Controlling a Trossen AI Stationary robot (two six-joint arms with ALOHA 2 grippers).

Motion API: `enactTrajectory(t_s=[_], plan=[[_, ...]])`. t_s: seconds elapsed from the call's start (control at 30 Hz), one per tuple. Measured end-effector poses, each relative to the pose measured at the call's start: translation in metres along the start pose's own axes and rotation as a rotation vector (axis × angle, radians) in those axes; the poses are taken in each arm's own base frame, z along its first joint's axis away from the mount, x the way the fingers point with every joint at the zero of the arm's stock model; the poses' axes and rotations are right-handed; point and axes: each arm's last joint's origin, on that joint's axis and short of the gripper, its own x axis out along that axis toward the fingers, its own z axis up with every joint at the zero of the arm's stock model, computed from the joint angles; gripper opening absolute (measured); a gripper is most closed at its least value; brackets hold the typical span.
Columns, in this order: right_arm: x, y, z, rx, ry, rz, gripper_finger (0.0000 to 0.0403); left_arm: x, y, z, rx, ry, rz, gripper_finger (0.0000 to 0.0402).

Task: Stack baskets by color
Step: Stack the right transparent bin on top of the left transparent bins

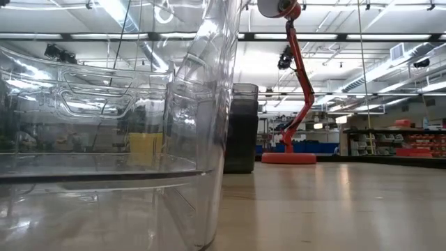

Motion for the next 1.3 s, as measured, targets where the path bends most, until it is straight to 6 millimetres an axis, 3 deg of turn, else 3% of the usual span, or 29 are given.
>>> enactTrajectory(t_s=[0.4, 0.6, 0.83, 1.3], plan=[[0.025, -0.017, 0.011, -0.008, -0.142, 0.053, 0.0026, -0.025, 0.049, 0.007, -0.061, -0.086, 0.128, 0.0129], [0.05, -0.025, 0.013, -0.008, -0.175, 0.041, 0.0026, -0.033, 0.062, 0.01, -0.105, -0.104, 0.112, 0.0118], [0.074, -0.026, 0.008, 0.019, -0.137, 0.056, 0.0026, -0.039, 0.073, 0.012, -0.136, -0.12, 0.101, 0.0117], [0.093, -0.024, -0.007, 0.114, 0.007, 0.096, 0.0027, -0.044, 0.081, 0.014, -0.171, -0.136, 0.097, 0.0117]])
